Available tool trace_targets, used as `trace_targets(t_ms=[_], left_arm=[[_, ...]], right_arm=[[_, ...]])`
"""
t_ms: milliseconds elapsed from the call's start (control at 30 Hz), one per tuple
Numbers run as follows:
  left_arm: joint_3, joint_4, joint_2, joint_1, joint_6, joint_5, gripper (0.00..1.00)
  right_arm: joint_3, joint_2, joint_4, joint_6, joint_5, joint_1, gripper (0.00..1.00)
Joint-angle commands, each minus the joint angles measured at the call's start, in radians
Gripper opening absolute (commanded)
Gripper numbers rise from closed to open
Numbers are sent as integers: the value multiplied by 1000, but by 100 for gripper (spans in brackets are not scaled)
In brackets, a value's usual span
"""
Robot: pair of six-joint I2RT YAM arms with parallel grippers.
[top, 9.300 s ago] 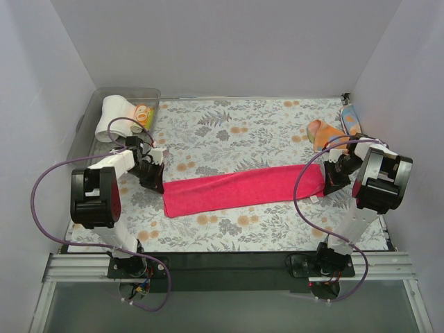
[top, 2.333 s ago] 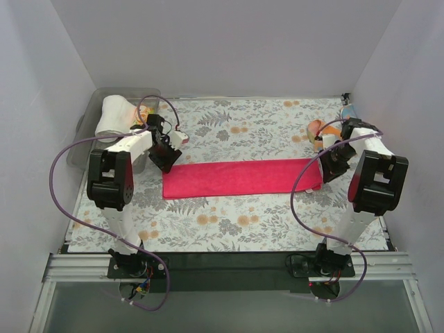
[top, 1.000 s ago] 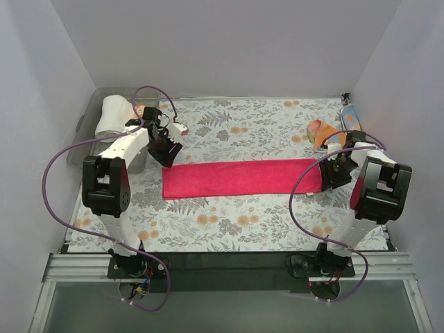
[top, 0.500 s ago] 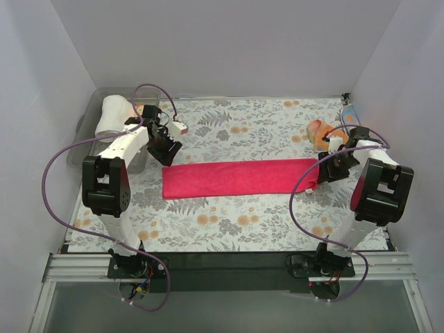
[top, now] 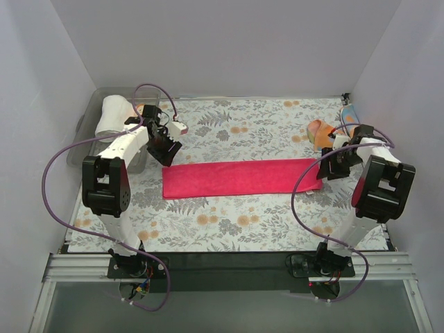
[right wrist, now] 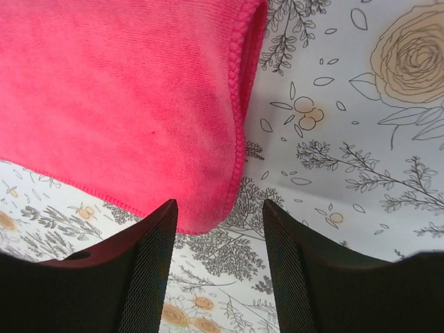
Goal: Roll the towels
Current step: Fold the towel
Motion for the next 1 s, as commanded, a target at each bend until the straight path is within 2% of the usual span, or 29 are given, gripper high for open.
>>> trace_targets(t_ms=[0,167,333,433,533,633,667,867,967], left_arm=[[33,-3,-24,1,7,-8,49],[16,7,-29,1,5,-14,49],[10,13,-30,1,2,-28,49],[18,14,-30,1,1,-31,49],[19,16,-32,3,0,-33,49],[12,19,-38,1,-1,-36,49],[9,23,-41,1,-1,-36,50],[-10,33,-58,1,-6,-31,50],[-21,37,-66,1,-13,-22,50]], right_arm=[[-16,22,43,76,-5,6,49],[-94,9,150,105,41,31,48],[-168,-8,240,147,113,126,44],[-200,-13,286,170,237,181,38],[-203,13,287,187,337,189,27],[-203,23,274,170,368,183,12],[-199,23,271,161,368,178,2],[-128,-11,193,58,334,51,1],[-55,-31,136,-7,241,-4,1]])
